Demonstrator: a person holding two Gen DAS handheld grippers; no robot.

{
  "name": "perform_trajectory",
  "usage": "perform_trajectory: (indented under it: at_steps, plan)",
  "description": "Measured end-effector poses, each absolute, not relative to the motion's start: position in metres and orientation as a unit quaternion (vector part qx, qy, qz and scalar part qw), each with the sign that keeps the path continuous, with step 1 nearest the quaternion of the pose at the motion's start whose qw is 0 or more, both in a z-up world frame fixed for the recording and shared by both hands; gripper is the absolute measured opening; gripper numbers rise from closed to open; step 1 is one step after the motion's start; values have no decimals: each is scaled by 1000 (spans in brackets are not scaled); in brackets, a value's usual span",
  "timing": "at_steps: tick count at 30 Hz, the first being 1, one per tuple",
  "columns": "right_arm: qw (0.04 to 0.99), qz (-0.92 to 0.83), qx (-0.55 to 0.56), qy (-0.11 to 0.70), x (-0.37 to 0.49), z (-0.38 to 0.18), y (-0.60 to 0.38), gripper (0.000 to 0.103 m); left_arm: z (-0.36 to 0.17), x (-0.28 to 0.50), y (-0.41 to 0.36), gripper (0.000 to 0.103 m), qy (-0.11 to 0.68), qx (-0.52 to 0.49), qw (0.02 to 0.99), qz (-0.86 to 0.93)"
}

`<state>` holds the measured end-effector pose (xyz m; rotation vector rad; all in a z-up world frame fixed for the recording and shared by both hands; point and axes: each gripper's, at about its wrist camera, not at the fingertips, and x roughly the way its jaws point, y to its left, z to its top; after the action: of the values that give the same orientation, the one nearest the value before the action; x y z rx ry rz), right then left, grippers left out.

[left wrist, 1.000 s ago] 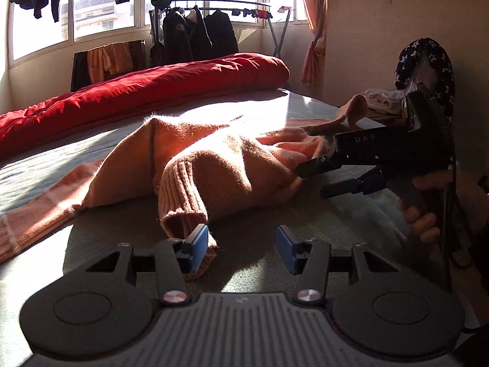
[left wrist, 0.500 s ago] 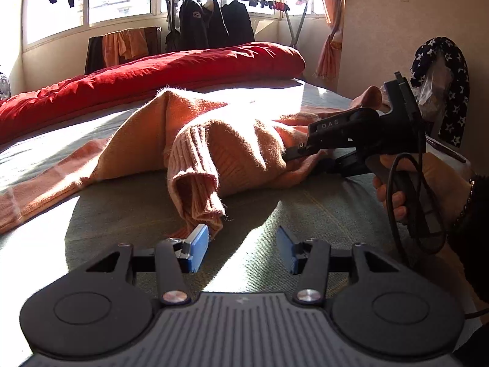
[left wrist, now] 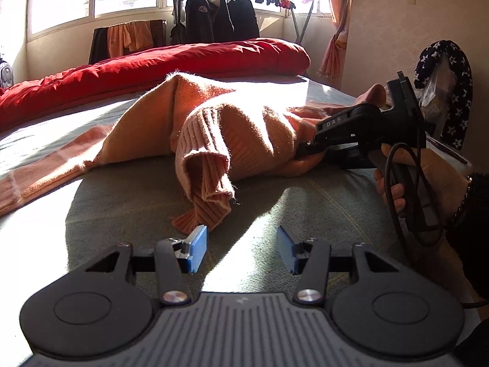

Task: Fold clothes
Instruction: 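Grasp the edge of the sweater body with the right gripper, then pull the sweater body outward with the right gripper and open it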

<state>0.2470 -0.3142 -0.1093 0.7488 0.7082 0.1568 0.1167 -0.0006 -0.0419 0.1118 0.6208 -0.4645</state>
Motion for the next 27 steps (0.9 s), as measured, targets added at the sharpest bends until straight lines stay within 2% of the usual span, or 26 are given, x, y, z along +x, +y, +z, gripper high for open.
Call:
perform_trajectory:
  at_steps: [5,12,18,19,22,27]
  plan:
    - [865,94,367,331,238,-102,-322,13,-41,116,4,51,304,54,926,-216]
    - [877,120,352,303,225,-70,-330,12,-38,113,1,51,301,61,927,-214]
    - [877,94,337,328,226,-77,-325,18,-37,110,-1,53,301,57,927,-216]
    - [874,90,343,332,226,-83,-325,20,-38,110,0,54,302,57,926,-217]
    - [863,85,365,338,226,-99,-322,34,-39,110,1,56,303,59,926,-217]
    - [865,78,379,318,225,-112,-314,40,-42,111,4,56,309,53,925,-213]
